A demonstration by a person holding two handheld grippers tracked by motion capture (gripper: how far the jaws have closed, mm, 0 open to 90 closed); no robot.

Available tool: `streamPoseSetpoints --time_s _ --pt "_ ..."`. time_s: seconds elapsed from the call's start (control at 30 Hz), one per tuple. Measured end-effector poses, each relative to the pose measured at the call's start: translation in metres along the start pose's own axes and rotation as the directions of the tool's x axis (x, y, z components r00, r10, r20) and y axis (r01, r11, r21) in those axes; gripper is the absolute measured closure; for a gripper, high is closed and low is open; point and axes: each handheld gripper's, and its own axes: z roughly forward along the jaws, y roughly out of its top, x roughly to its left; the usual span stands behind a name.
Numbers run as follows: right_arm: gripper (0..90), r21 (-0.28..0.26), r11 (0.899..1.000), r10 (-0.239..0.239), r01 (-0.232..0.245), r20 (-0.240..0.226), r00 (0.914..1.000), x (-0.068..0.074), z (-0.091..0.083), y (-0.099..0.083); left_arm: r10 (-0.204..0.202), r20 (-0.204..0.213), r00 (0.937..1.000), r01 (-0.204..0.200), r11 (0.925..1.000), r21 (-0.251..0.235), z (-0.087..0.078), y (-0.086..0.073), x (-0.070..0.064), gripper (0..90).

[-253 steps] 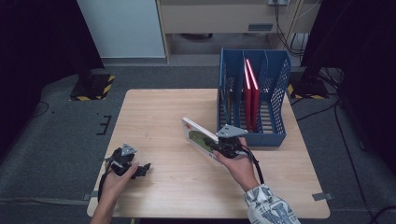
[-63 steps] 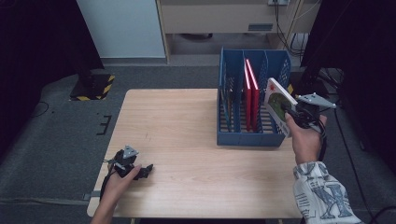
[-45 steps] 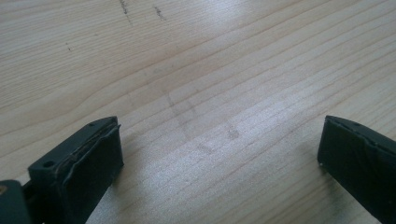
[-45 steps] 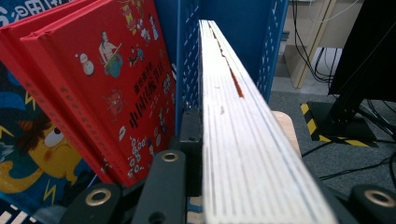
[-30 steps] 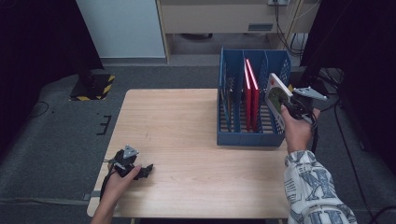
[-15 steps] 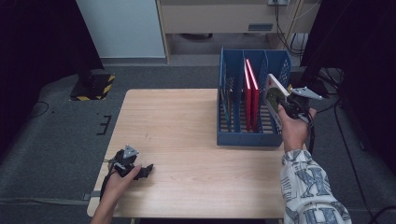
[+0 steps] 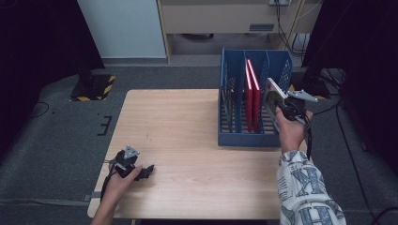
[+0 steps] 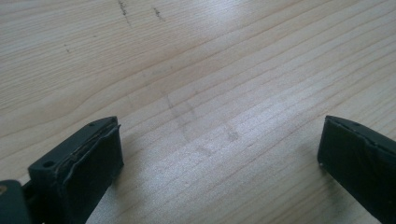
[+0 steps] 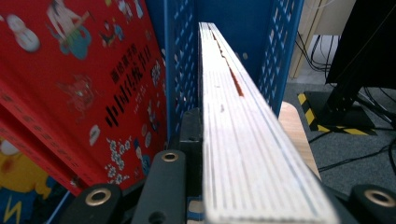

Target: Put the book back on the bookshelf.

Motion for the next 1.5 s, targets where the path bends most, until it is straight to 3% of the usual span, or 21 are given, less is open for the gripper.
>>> streamPoseSetpoints --time_s 0.27,0.73,1.5 --pt "75.5 0.03 0.999 0.018 -0.018 0.014 0.9997 -0.002 0.011 -0.012 0.004 0.001 1.0 -0.004 1.0 0.003 0.0 0.0 0.0 0.0" --pt "75.5 0.048 0.999 0.015 -0.016 0.022 0.9996 0.001 0.022 -0.01 0.004 0.002 1.0 -0.004 1.0 0.003 0.0 0.001 0.0 0.0" --pt "75.4 0.124 0.992 0.022 -0.026 0.034 0.9992 0.002 0.042 -0.019 0.006 0.004 1.0 -0.006 1.0 0.003 0.001 0.001 0.0 0.0"
